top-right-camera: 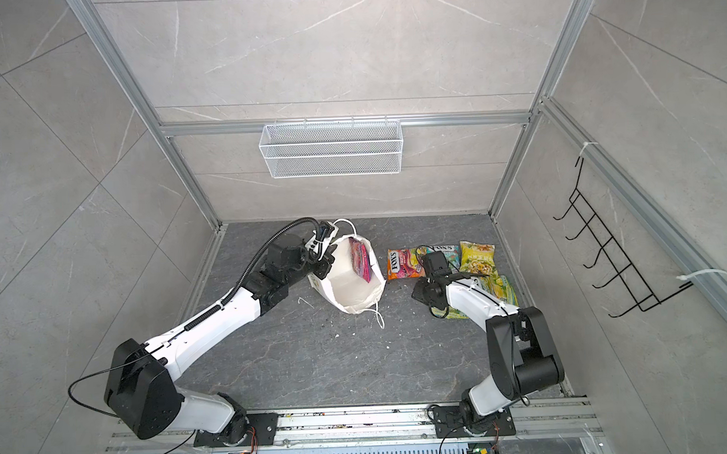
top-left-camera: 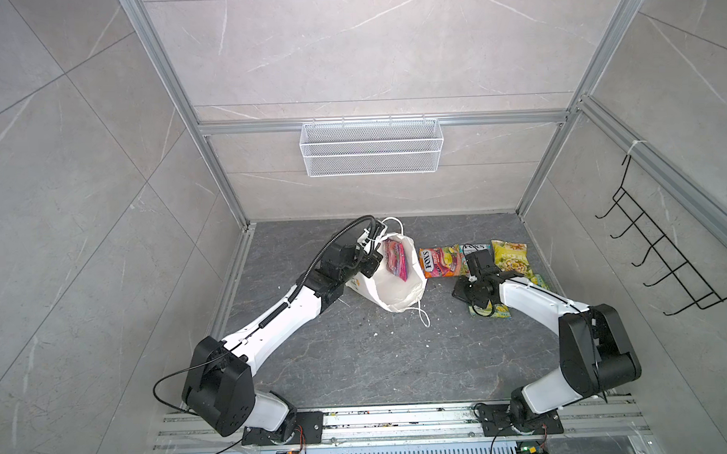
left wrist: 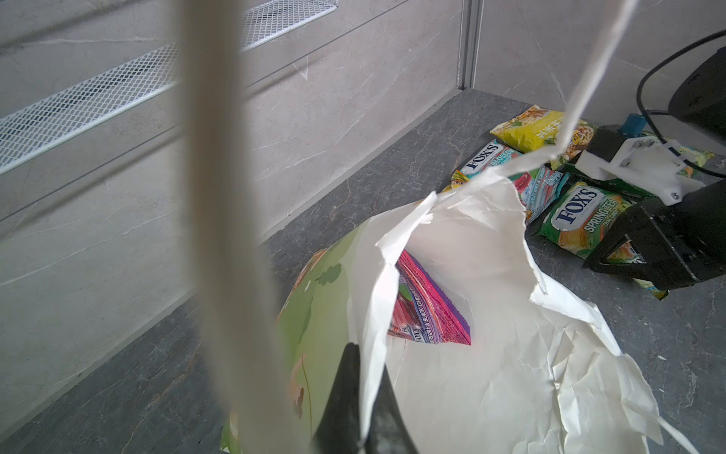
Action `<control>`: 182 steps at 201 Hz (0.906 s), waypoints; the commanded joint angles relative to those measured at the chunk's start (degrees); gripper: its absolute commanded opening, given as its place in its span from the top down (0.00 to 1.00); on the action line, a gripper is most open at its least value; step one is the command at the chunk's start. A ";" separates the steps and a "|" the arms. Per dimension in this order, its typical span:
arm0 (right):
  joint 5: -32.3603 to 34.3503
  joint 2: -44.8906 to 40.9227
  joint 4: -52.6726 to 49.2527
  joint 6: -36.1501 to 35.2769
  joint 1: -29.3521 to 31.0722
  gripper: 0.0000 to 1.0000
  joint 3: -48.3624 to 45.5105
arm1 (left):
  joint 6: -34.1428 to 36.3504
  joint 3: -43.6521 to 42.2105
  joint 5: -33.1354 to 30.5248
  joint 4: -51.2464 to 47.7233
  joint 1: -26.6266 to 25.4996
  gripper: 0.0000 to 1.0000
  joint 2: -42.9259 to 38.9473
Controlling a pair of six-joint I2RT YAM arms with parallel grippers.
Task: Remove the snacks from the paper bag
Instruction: 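Open the right gripper and raise it off the yellow-green packet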
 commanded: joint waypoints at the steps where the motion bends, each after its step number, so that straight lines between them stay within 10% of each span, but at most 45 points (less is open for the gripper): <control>1: 1.81 1.20 0.51 -1.39 -0.57 1.00 -0.83 | 0.28 0.20 0.14 2.69 -0.02 1.00 -2.10; 182: -6.27 -0.77 7.33 0.09 -4.11 1.00 -3.55 | -0.11 0.53 0.42 2.33 -0.03 1.00 -1.93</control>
